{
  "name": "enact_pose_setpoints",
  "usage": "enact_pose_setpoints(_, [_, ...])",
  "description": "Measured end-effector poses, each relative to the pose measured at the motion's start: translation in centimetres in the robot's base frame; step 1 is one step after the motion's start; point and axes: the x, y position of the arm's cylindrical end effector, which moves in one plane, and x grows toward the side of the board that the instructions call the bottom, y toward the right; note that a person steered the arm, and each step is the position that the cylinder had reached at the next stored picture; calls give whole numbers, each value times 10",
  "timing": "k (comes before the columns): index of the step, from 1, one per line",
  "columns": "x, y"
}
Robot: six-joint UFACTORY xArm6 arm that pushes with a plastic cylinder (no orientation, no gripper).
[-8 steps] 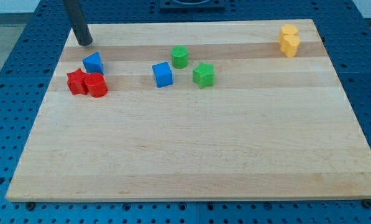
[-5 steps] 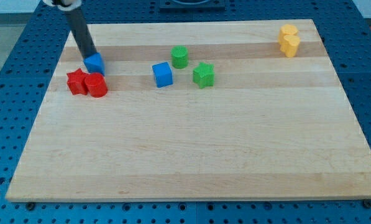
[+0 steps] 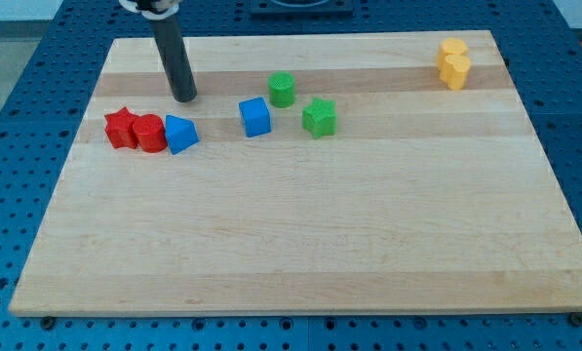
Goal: Push the blue triangle towards bottom
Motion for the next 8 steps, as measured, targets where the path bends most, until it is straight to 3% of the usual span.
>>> enact_pose_setpoints(2, [66,-2])
enact_pose_setpoints(5, [101,42])
enact_pose_setpoints(8, [95,17])
